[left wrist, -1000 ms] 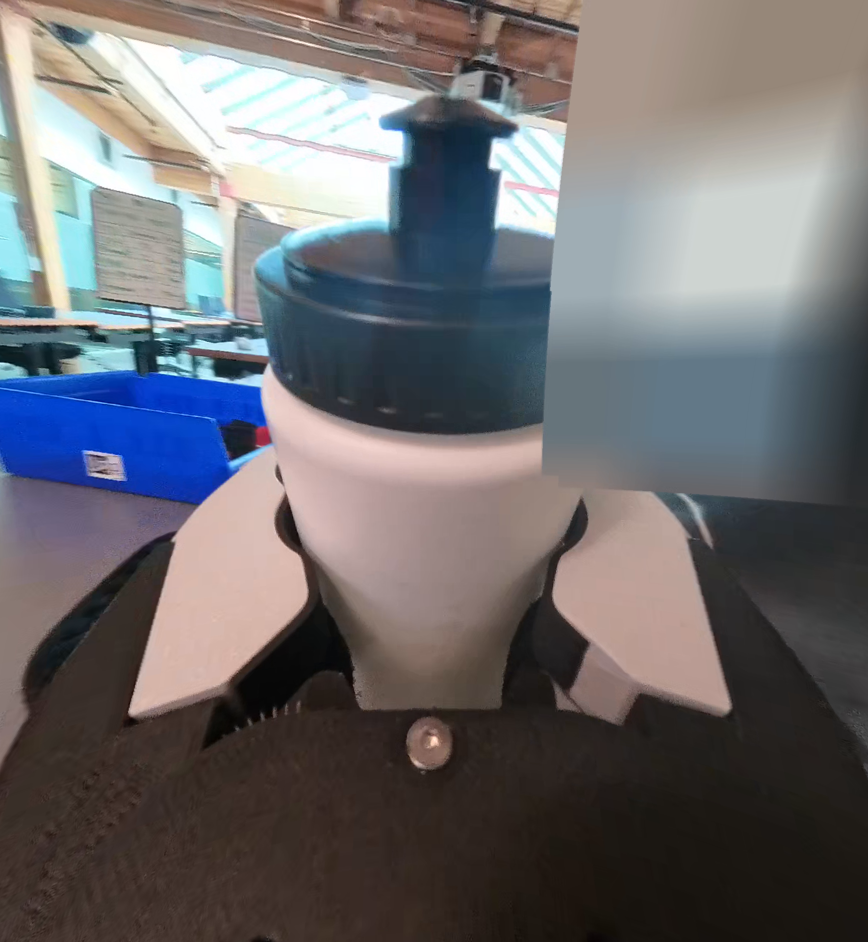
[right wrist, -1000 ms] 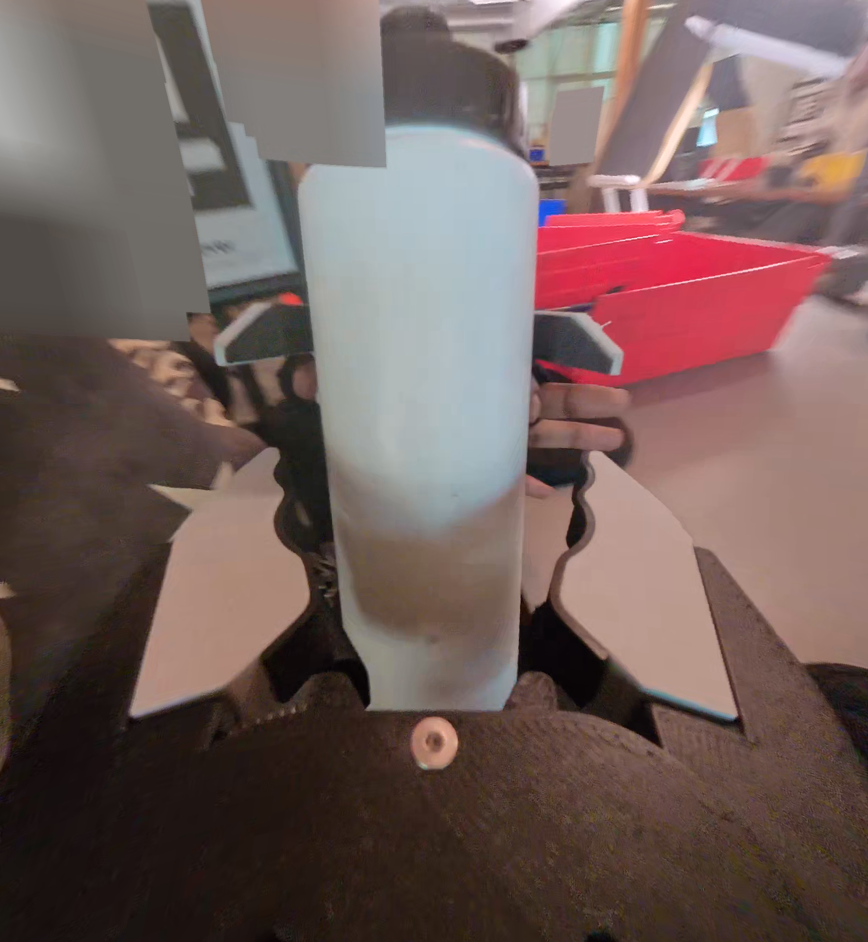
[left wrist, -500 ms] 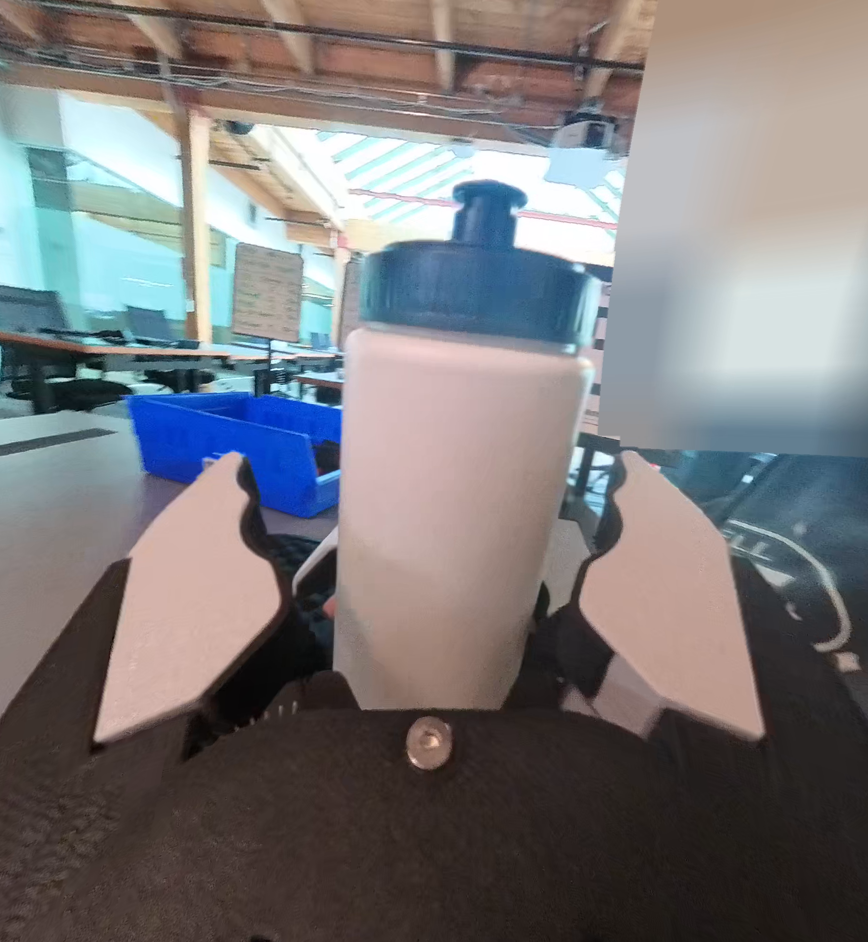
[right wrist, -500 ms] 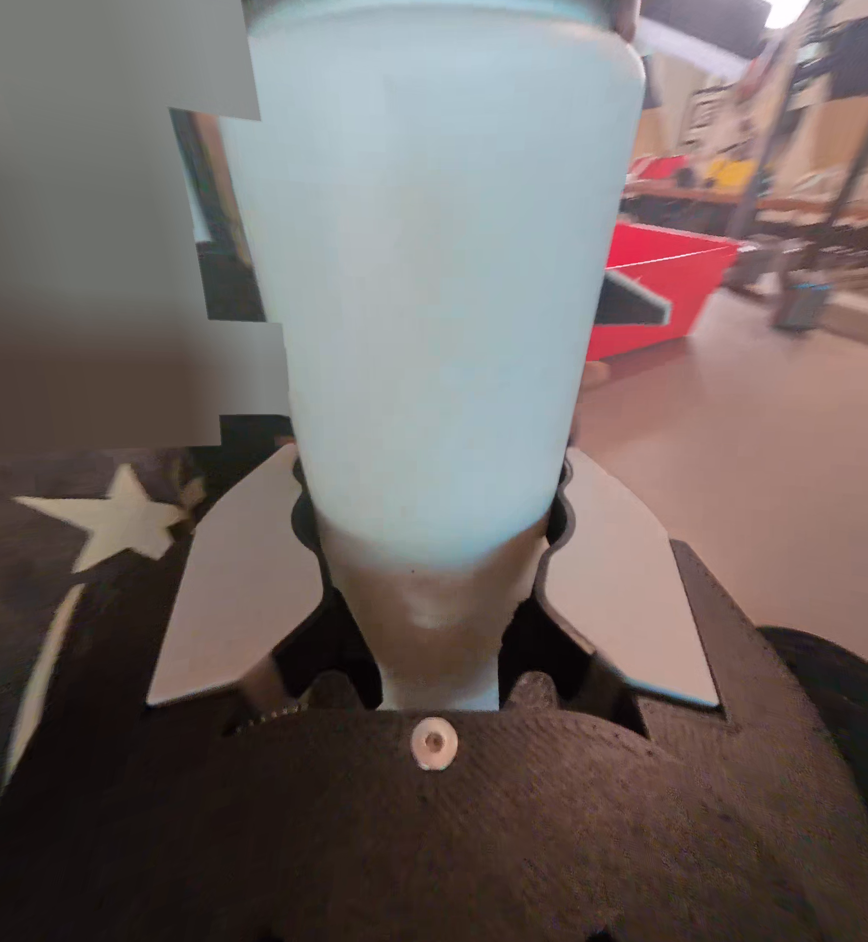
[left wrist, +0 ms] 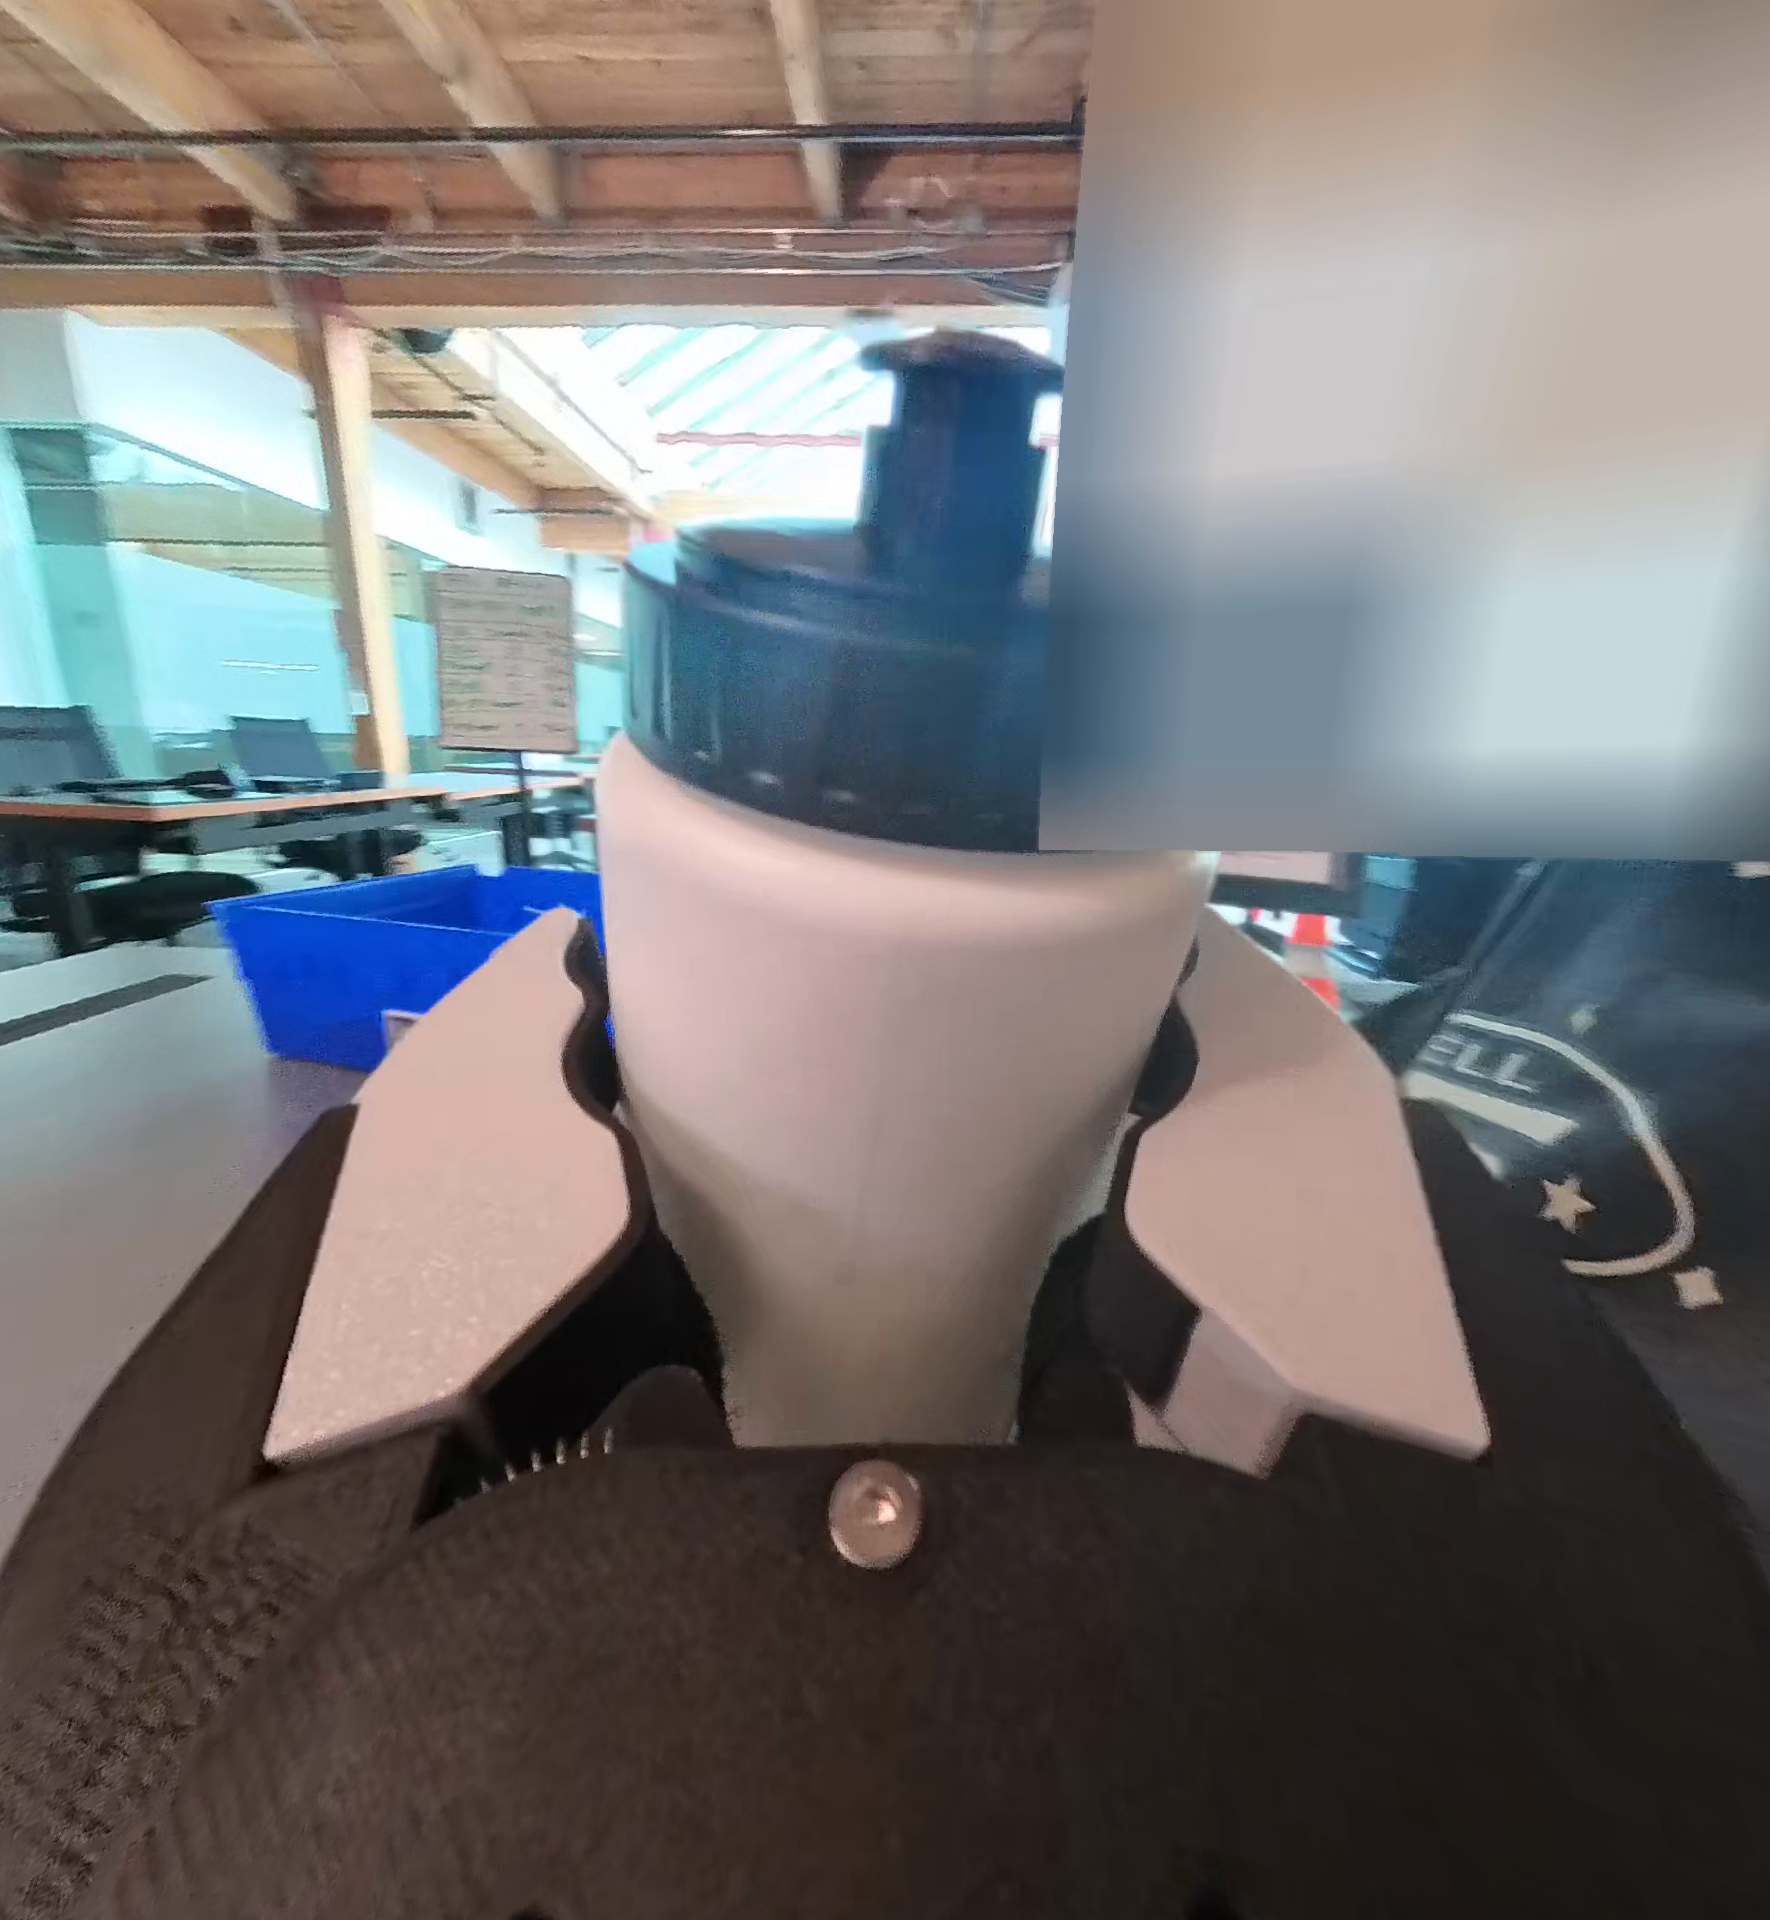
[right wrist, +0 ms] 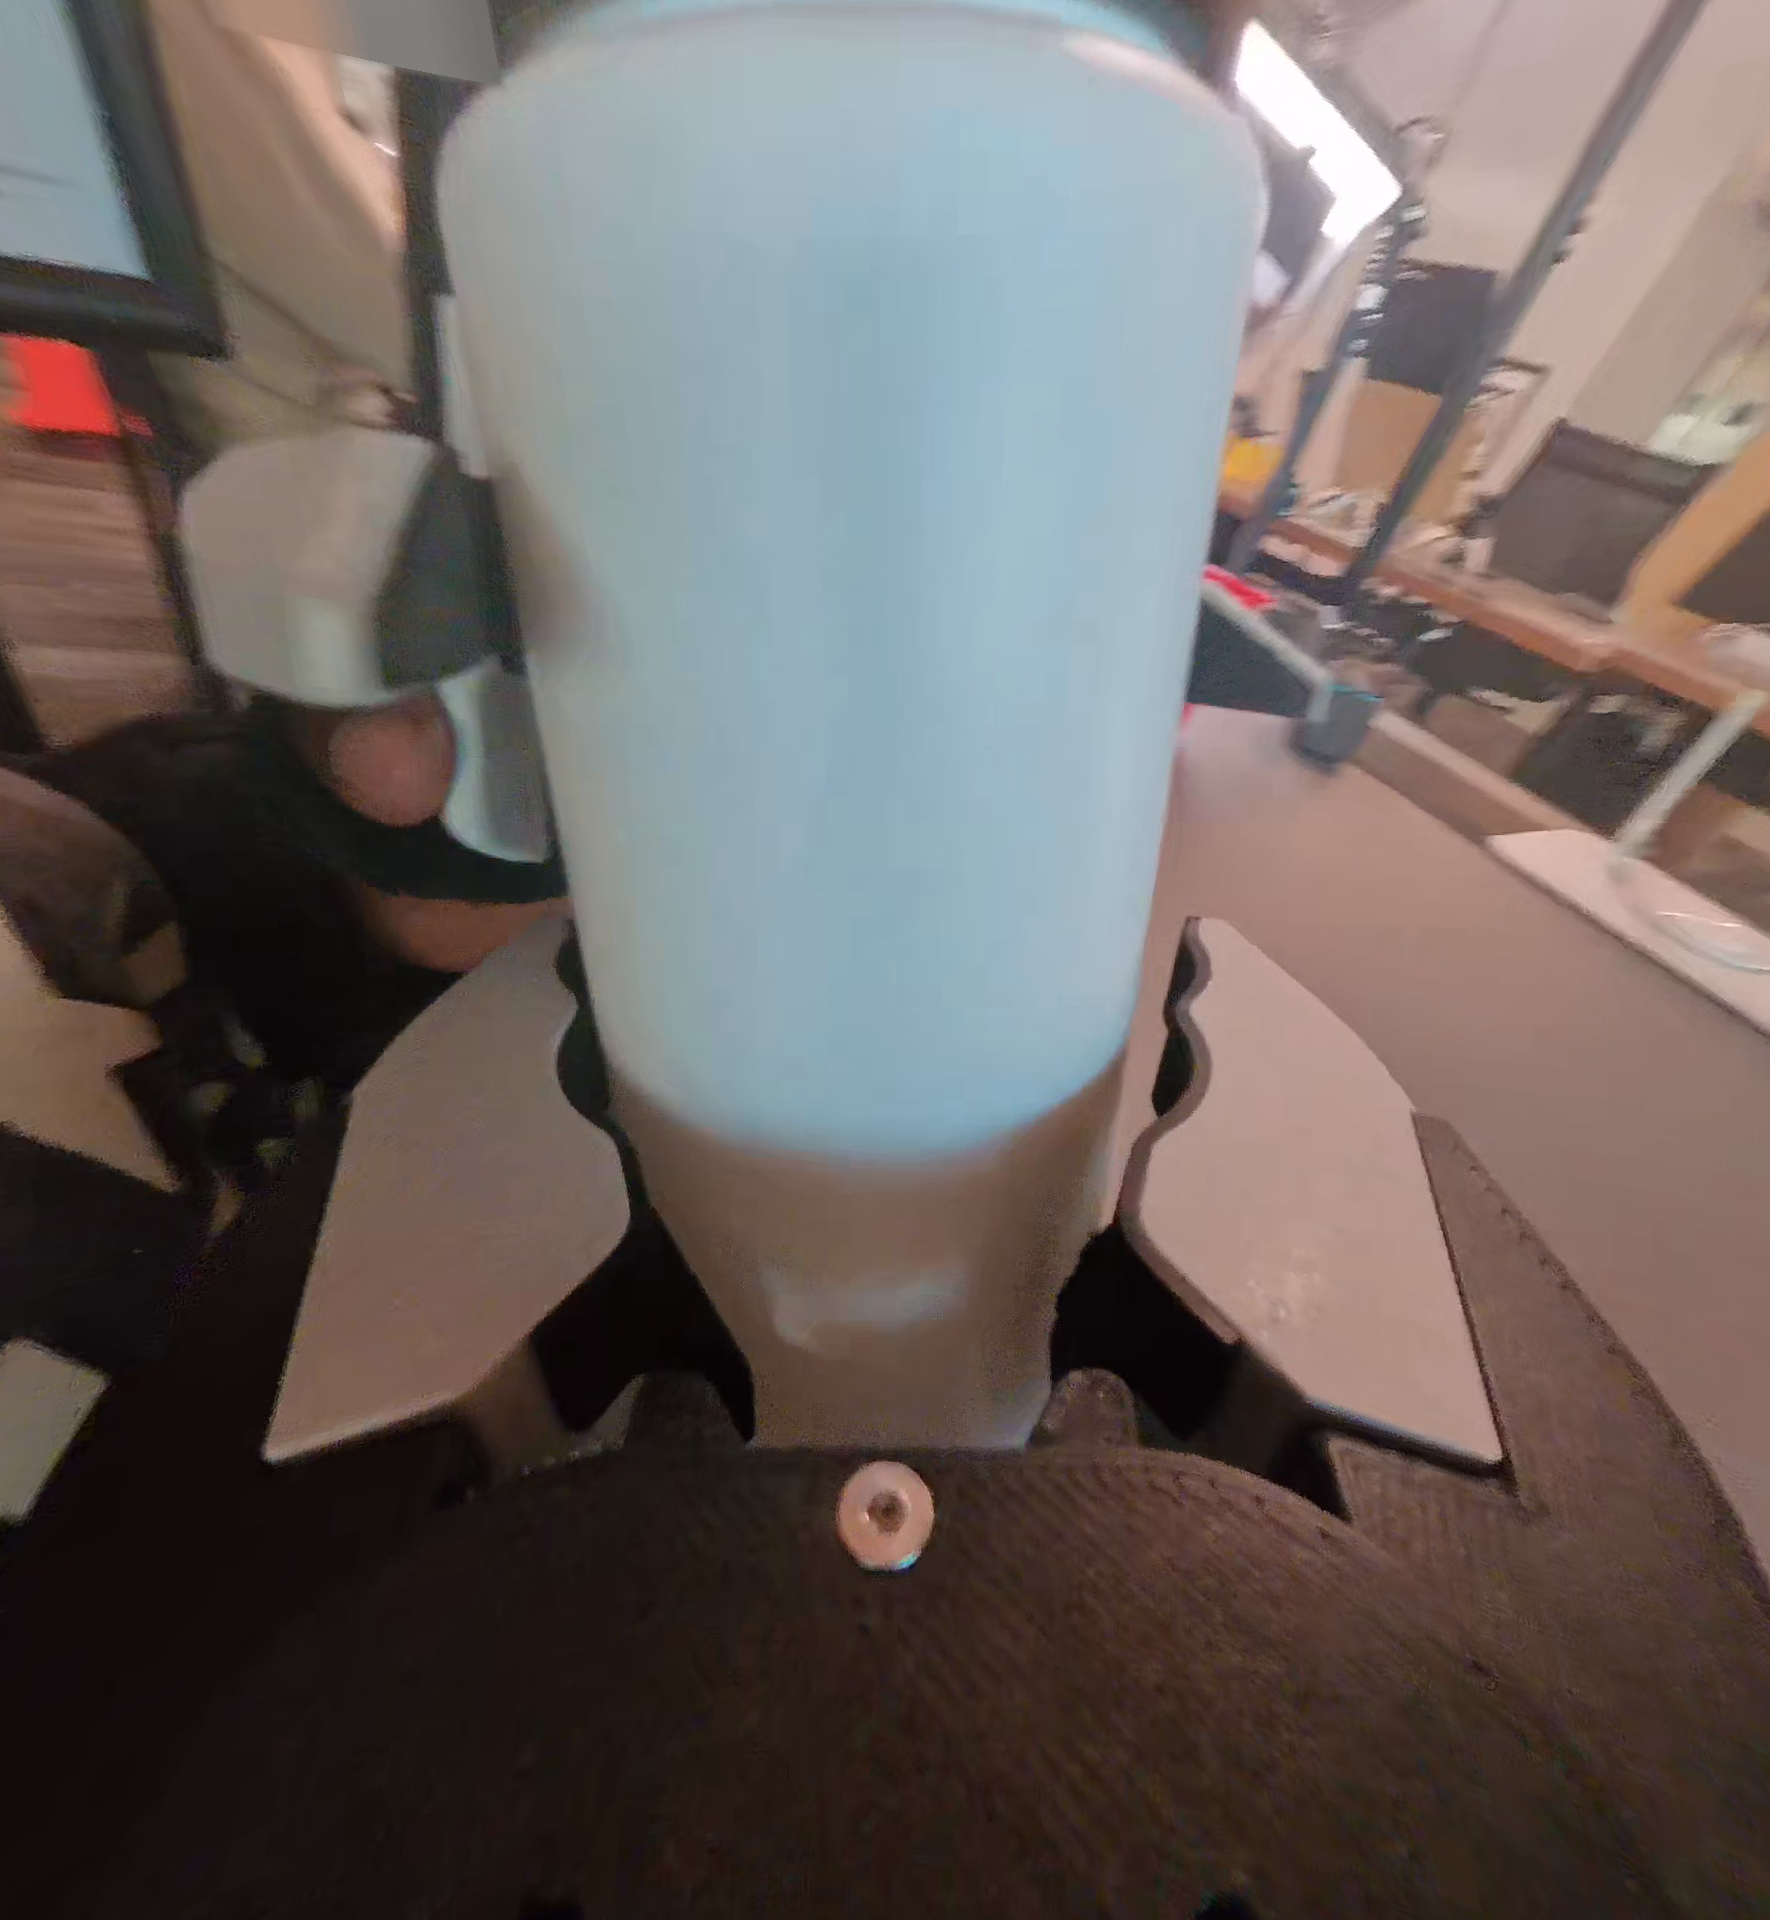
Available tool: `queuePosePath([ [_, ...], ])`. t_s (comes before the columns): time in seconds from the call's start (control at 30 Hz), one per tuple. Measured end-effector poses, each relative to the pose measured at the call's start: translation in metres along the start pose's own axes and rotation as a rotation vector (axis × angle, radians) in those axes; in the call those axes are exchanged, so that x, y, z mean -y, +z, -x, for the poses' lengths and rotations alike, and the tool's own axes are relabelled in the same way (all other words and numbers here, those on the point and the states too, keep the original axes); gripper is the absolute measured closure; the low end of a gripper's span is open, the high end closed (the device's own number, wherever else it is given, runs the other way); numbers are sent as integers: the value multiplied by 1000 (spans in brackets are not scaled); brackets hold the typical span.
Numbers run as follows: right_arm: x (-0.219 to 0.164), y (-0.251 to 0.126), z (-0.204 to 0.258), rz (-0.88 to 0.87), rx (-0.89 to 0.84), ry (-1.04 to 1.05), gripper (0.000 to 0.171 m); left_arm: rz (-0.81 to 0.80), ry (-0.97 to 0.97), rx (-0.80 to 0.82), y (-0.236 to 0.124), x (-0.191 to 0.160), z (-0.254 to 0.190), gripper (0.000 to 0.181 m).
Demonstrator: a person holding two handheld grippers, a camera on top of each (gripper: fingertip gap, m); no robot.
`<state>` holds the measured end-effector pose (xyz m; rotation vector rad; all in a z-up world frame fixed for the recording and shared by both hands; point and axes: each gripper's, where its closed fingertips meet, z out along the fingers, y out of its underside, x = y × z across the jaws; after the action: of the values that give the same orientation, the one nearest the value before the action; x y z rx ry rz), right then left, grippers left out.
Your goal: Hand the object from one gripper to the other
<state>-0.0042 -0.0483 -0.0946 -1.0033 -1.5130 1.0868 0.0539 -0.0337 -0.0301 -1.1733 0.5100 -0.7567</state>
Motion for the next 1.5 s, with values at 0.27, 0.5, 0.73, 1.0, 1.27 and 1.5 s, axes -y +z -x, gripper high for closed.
queuePosePath([
  [0.27,10,-12,-15,-81,18,126,70,-126,11,106,-6,21,15,63],
  [0.5,47,-112,-140,-244,-329,224,70,-373,190,409,-59,65,54,70],
  [0.73,29,-242,-297,-89,-810,283,70,-445,332,440,-76,82,51,89],
  [1.0,-84,-293,-404,311,-1028,564,70,-402,299,384,-65,73,47,91],
  [1.27,-163,-278,-427,670,-930,864,69,-328,327,384,-62,66,48,93],
  [1.5,-192,-269,-422,907,-857,1016,70,-325,320,393,-66,66,51,94],
])
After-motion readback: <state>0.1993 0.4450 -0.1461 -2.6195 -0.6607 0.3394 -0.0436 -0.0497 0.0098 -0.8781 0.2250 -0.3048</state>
